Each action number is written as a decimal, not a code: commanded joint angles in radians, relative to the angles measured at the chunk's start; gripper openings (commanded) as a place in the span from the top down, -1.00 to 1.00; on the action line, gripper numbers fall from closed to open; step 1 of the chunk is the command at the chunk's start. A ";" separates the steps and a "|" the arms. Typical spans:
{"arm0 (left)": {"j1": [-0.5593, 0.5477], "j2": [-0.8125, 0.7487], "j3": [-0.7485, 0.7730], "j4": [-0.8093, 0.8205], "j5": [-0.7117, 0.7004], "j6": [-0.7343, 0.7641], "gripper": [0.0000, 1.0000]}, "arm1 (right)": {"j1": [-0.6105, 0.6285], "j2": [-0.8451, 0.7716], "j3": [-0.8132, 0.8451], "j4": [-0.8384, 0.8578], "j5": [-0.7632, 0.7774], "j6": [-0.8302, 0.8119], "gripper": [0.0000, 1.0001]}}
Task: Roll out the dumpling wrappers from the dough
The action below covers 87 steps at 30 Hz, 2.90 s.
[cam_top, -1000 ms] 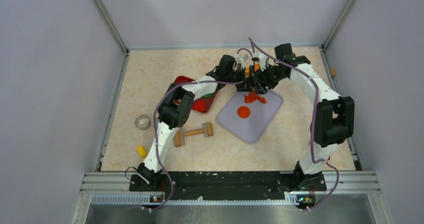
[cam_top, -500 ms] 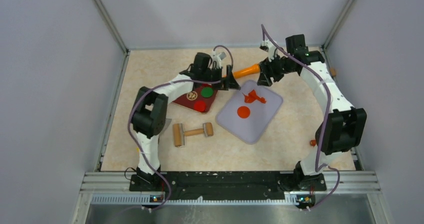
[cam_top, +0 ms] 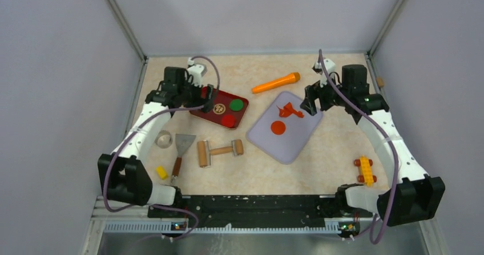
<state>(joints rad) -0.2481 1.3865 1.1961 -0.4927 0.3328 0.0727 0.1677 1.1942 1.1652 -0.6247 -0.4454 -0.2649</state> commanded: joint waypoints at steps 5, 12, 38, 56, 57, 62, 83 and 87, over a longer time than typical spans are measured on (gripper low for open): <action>0.301 -0.074 -0.144 -0.431 -0.282 0.023 -0.66 | -0.005 0.007 -0.065 0.054 -0.011 0.105 -0.56; 0.321 -0.014 -0.161 -0.482 -0.254 0.212 -0.50 | -0.006 0.007 -0.075 0.075 -0.007 0.111 -0.56; 0.310 0.119 -0.415 -0.278 -0.239 0.347 0.23 | -0.006 0.033 -0.055 0.079 0.015 0.082 -0.56; 0.294 -0.116 -0.001 -0.543 0.069 0.257 1.00 | -0.005 0.082 0.025 0.064 -0.074 0.126 -0.53; 0.292 -0.098 0.034 -0.527 0.096 0.221 1.00 | -0.005 0.088 0.033 0.071 -0.078 0.139 -0.52; 0.253 -0.050 0.108 -0.248 0.213 -0.069 1.00 | 0.043 0.108 0.085 0.168 -0.008 0.242 -0.48; 0.027 0.217 0.028 0.619 0.154 -1.115 1.00 | 0.455 0.568 0.486 0.408 0.092 0.474 -0.70; 0.027 0.218 0.028 0.616 0.141 -1.137 1.00 | 0.474 0.605 0.495 0.416 0.094 0.479 -0.68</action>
<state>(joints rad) -0.2249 1.6241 1.2003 0.0189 0.4957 -0.9947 0.6273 1.7939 1.5906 -0.2550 -0.3443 0.1879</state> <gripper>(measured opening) 0.247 0.847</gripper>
